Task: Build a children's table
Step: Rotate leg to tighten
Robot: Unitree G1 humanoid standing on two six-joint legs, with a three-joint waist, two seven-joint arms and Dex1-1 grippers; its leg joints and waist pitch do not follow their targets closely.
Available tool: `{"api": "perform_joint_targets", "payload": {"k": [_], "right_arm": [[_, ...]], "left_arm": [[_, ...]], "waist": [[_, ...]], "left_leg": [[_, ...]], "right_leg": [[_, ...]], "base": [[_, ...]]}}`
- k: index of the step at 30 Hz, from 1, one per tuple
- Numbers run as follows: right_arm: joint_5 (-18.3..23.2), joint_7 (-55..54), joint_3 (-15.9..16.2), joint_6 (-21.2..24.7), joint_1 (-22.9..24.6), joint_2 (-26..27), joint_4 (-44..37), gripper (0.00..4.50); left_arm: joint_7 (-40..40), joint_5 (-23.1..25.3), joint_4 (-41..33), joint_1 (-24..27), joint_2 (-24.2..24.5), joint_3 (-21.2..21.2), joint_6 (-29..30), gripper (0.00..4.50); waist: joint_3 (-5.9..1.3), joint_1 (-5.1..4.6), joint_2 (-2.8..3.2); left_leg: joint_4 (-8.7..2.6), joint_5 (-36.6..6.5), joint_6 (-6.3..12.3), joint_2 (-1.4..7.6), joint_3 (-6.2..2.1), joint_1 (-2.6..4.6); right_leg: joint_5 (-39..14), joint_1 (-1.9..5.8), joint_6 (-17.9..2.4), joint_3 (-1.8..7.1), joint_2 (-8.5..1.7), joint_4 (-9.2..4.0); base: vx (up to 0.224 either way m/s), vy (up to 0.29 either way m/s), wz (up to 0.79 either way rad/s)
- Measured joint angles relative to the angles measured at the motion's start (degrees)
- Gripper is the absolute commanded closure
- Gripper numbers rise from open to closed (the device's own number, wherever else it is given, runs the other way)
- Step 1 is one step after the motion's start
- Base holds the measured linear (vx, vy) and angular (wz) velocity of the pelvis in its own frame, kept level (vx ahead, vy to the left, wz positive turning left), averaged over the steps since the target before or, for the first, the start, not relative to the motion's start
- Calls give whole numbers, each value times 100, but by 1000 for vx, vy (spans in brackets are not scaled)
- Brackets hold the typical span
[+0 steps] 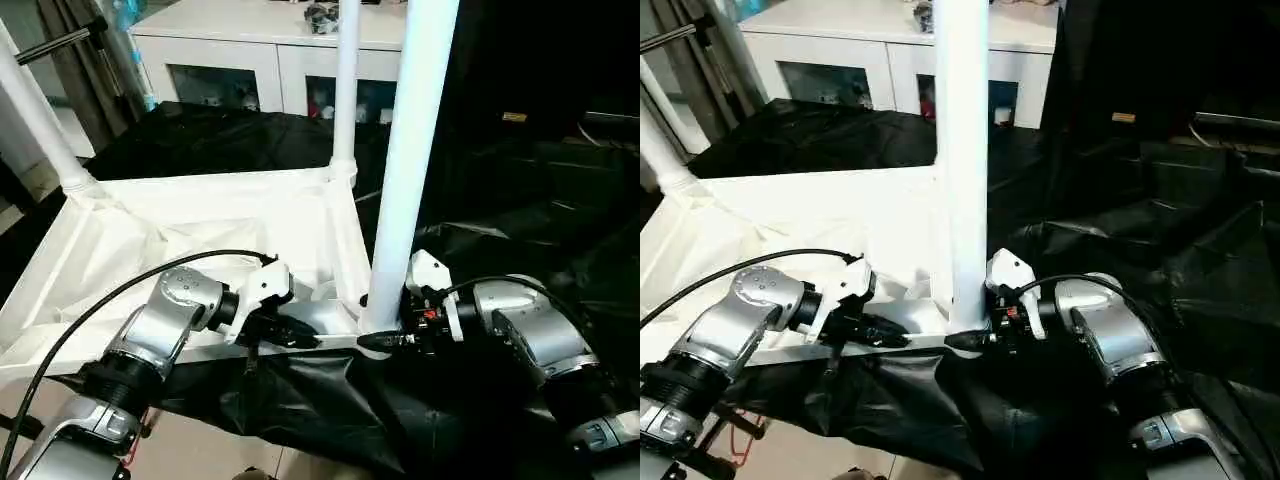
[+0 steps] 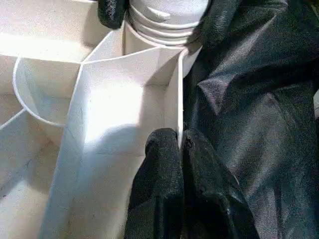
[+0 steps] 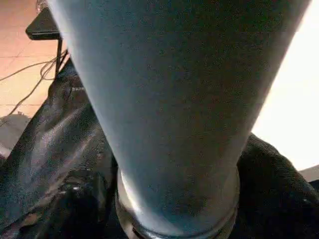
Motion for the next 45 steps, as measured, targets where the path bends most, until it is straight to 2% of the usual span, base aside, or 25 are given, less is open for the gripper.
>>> {"api": "perform_joint_targets", "payload": {"k": [4, 7, 9, 12, 16, 18, 21, 22, 24, 26, 27, 28, 32, 39, 45], "right_arm": [[24, -20, -12, 29, 104, 6, -125, 173], [56, -71, -37, 67, 161, 24, -181, 174], [34, -384, -179, 97, 218, 130, -141, 180], [-86, -1363, -524, 103, 208, 528, 155, 180], [-270, -3050, -876, 97, -93, 1127, 723, 180], [-300, -3810, -1147, 162, -229, 1457, 960, 180], [-357, -4535, -1319, 183, -385, 1734, 1194, 180], [-382, -4657, -1343, 158, -417, 1781, 1248, 125], [-401, -4766, -1376, 51, -460, 1850, 1362, 111], [-396, -4756, -1378, 34, -460, 1867, 1368, 104], [-393, -4746, -1386, 34, -460, 1867, 1366, 74], [-394, -4698, -1386, 34, -459, 1862, 1357, 66], [-377, -3876, -1278, -40, -307, 1596, 1133, 63], [-120, -1832, -710, -79, -74, 711, 563, 63], [-13, -550, -371, 0, 20, 191, 190, 63]], "left_arm": [[-23, -27, -2, 4, 2, -24, 16, 450], [-4, -29, 2, 5, -20, -20, 31, 450], [236, -3, 80, 4, -116, 49, 32, 450], [841, 102, 353, -103, -363, 236, 67, 450], [1814, 257, 771, -395, -819, 370, 254, 450], [2275, 297, 948, -516, -1069, 430, 345, 450], [2704, 343, 1022, -555, -1301, 484, 427, 450], [2783, 368, 1025, -562, -1344, 485, 445, 450], [2855, 384, 1030, -562, -1397, 486, 453, 450], [2848, 386, 1029, -562, -1405, 482, 453, 450], [2826, 386, 1027, -562, -1404, 483, 452, 450], [2797, 387, 1020, -561, -1396, 478, 447, 450], [2412, 364, 862, -483, -1205, 435, 356, 450], [1285, 225, 500, -265, -632, 221, -69, 450], [559, 102, 303, -178, -288, 76, -196, 450]], "waist": [[-1, 1, 0], [-1, 7, 0], [-1, 7, 0], [-6, -39, -8], [-8, -199, -11], [-11, -219, -18], [-12, -246, -20], [-13, -251, -20], [-12, -259, -29], [-13, -259, -29], [-14, -258, -31], [-16, -258, -33], [-8, -245, -53], [-7, -110, -46], [-8, -20, -48]], "left_leg": [[5, 0, 0, 0, -1, 0], [9, 0, 0, 0, -1, -1], [12, 0, 0, 0, 0, 1], [16, 0, 0, -1, -4, 15], [13, 0, -1, -7, -23, 24], [13, 0, -1, -7, -26, 24], [8, 0, -1, -7, -29, 25], [7, 0, -1, -8, -31, 25], [1, 0, -1, -8, -32, 23], [-8, 0, -1, -9, -32, 22], [-18, 0, -1, -9, -31, 20], [-20, 0, -1, -10, -30, 19], [-19, 0, 0, -8, -29, 11], [-27, 1, 1, 1, -10, -4], [-11, -2, 5, 1, 5, -9]], "right_leg": [[0, 1, 0, 0, 0, 0], [0, 3, 0, 0, -1, 0], [0, 9, 0, 0, -1, 1], [7, 16, -10, 4, 0, 6], [-3, 16, 7, 10, -2, 1], [-3, 16, 8, 7, -1, 1], [-3, 16, 9, 4, -1, -1], [-3, 17, 9, 2, -1, -2], [-4, 16, 10, 1, -1, -5], [-3, 17, 10, 0, 0, -17], [-3, 18, 10, -1, 0, -30], [-3, 18, 10, 0, 0, -33], [21, 13, 12, 0, 0, -32], [6, 1, 17, -10, 6, -31], [-8, 0, -2, -3, 1, -34]], "base": [[0, 0, 0], [0, 0, 0], [0, 0, 0], [0, 0, 0], [0, 0, 0], [0, 0, 0], [0, 0, 0], [0, 0, 0], [0, 0, 0], [0, 0, 0], [0, 0, 0], [0, 0, 0], [0, 0, 0], [22, -2, 0], [0, 0, 0]]}}
